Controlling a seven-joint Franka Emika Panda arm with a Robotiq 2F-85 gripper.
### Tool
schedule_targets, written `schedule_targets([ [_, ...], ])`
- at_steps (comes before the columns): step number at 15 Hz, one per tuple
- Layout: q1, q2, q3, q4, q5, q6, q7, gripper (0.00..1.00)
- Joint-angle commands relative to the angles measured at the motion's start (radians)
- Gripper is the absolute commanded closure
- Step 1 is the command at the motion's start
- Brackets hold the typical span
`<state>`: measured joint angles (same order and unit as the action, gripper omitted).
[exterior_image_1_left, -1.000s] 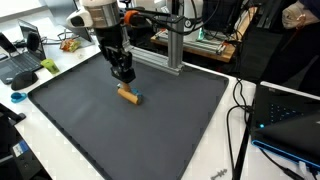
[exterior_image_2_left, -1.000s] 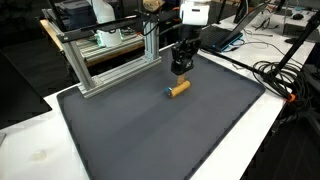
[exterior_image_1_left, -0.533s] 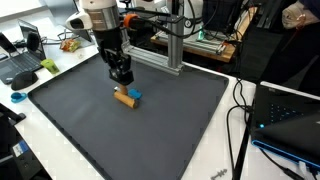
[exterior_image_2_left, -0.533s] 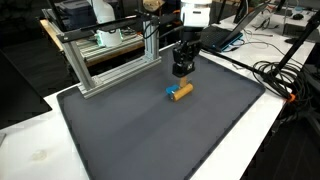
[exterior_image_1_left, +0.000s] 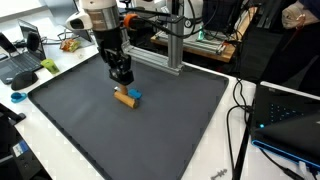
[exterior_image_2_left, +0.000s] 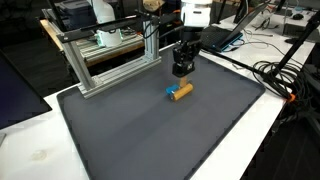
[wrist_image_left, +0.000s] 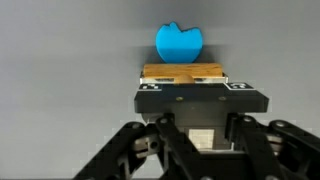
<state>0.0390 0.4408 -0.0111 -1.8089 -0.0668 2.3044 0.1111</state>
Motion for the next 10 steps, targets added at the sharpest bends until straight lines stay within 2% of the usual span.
schedule_targets([
  [1, 0.003, -0.010, -0.006, -0.056, -0.013, 0.121, -0.003, 0.78],
  [3, 0.002, -0.030, -0.005, -0.084, -0.009, 0.180, -0.009, 0.78],
  [10, 0.011, -0.142, -0.014, -0.196, -0.018, 0.211, 0.014, 0.78],
])
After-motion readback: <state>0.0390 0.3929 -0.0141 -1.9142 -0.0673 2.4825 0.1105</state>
